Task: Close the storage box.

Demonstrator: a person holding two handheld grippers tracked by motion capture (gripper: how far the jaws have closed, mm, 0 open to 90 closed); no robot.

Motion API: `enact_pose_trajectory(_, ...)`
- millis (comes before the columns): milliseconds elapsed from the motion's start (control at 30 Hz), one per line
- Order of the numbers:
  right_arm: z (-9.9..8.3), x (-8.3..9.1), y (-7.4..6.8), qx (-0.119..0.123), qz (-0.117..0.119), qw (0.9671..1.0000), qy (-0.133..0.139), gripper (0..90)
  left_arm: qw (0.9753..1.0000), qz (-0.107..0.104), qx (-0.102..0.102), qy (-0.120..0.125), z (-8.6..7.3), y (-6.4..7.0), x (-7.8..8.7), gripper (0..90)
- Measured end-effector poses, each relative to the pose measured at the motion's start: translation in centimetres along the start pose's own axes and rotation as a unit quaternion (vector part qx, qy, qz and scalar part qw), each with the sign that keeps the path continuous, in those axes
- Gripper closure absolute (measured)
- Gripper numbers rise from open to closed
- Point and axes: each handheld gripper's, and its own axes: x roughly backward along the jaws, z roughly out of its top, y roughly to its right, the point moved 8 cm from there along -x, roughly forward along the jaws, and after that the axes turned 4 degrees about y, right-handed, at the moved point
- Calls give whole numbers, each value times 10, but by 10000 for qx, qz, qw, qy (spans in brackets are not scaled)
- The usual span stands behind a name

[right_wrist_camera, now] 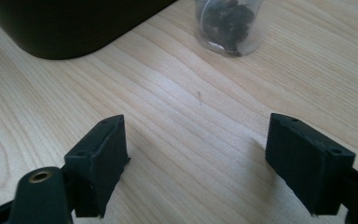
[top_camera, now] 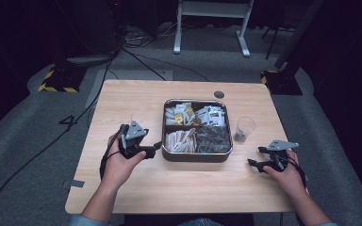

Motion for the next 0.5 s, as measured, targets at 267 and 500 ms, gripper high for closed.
enact_pose_trajectory(267,1,-1,0,3,20,10000,3,207,9995,196,122,-227,-51,-18,10,282)
enact_pose_trajectory(500,2,-2,1,-12,-5,10000,-1,206,9976,363,390,-433,-88,-33,18,263)
